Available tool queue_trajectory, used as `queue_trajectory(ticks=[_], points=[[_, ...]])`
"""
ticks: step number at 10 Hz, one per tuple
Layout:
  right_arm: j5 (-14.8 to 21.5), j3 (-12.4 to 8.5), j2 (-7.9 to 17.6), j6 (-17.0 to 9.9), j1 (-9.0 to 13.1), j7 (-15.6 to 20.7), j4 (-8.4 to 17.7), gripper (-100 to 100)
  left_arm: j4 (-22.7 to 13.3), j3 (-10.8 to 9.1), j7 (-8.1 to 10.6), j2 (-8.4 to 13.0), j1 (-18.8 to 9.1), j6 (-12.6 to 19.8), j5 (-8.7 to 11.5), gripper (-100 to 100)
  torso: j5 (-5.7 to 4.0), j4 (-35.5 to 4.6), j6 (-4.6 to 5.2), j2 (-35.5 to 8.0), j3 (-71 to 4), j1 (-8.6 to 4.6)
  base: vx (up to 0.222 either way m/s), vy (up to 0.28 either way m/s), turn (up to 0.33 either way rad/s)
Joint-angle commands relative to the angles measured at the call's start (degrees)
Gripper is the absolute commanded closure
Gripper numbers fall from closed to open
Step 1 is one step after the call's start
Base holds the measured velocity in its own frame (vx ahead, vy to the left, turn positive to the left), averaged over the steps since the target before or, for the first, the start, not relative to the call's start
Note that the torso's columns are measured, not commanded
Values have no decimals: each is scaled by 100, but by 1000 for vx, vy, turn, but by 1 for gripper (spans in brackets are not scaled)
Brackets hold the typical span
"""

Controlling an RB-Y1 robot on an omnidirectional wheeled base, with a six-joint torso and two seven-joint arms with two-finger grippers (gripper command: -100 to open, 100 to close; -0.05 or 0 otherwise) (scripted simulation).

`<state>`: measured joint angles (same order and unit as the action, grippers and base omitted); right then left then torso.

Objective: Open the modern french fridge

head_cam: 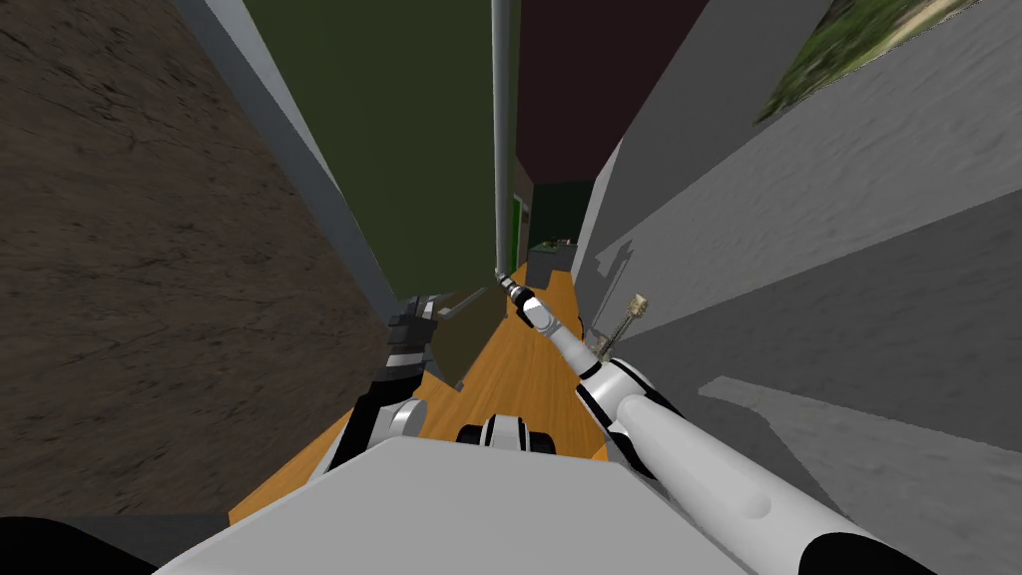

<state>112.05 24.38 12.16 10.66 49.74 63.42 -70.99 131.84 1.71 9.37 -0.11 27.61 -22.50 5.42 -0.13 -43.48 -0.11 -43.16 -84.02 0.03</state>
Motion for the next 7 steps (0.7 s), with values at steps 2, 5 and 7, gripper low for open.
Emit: queue_trajectory(ticks=[2,5,7], points=[[-568,-114,41,-269,267,-658,37,100,0,-1,0,0,1,0,0,0,-19,-18,23,-46,30,-50,29,9,1],[-1249,-64,41,-269,267,-704,37,100,-1,-1,0,1,0,0,0,0,-16,-4,28,-61,41,-50,3,0,-1],[-794,29,198,-244,153,-739,82,100,-1,0,0,-1,-2,1,0,0,-3,18,37,-57,37,-15,-98,117,-108]])
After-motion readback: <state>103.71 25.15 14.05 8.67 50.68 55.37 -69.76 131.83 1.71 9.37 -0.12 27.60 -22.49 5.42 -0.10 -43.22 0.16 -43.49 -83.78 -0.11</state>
